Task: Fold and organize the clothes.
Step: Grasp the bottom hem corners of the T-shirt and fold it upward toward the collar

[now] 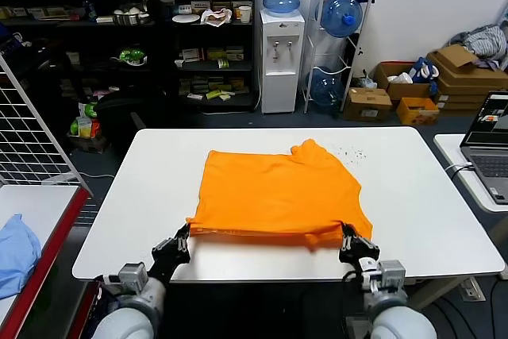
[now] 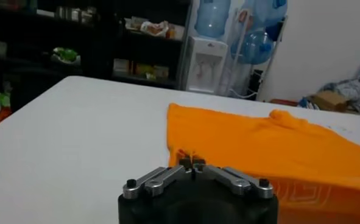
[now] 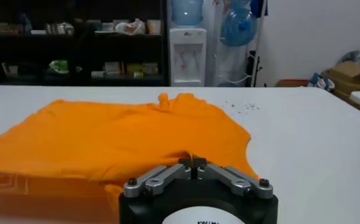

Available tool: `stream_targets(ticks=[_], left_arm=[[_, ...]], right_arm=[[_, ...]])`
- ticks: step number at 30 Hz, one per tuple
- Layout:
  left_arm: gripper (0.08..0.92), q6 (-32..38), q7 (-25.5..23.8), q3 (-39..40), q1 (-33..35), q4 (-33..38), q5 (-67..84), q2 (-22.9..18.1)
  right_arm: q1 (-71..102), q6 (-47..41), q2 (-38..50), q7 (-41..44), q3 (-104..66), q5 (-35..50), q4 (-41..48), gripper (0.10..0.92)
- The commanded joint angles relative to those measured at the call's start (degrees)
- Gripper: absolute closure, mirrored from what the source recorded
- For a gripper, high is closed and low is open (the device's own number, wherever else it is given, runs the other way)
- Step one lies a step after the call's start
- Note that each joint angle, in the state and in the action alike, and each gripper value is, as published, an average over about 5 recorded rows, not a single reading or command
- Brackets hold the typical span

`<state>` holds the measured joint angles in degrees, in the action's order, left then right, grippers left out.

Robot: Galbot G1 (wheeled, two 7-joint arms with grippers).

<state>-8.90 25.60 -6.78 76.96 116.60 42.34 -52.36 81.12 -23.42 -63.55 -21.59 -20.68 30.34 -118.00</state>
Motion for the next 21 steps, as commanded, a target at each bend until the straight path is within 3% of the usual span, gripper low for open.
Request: stream_targets(ticks=[1,17,21], left_arm=[[0.906,0.69,0.18,6.42,-15.70,-10.39,0.35,-0.99],[0.906,-2.70,1.32,10.18,-20.90,-15.29,1.51,-1.71],[0.903,-4.47,1.54,10.56,-21.72,-15.95,2.00,-2.32]], right_arm=[[-12.94,-3.17,0.49,-2.09,2.69,3.97,7.16,0.903],[-20.47,-4.89,-0.22,-2.21,7.16,5.73,12.92,0.902],[-20.78,-5.17,-0.63,-1.29,7.55,5.55,13.49,0.851]])
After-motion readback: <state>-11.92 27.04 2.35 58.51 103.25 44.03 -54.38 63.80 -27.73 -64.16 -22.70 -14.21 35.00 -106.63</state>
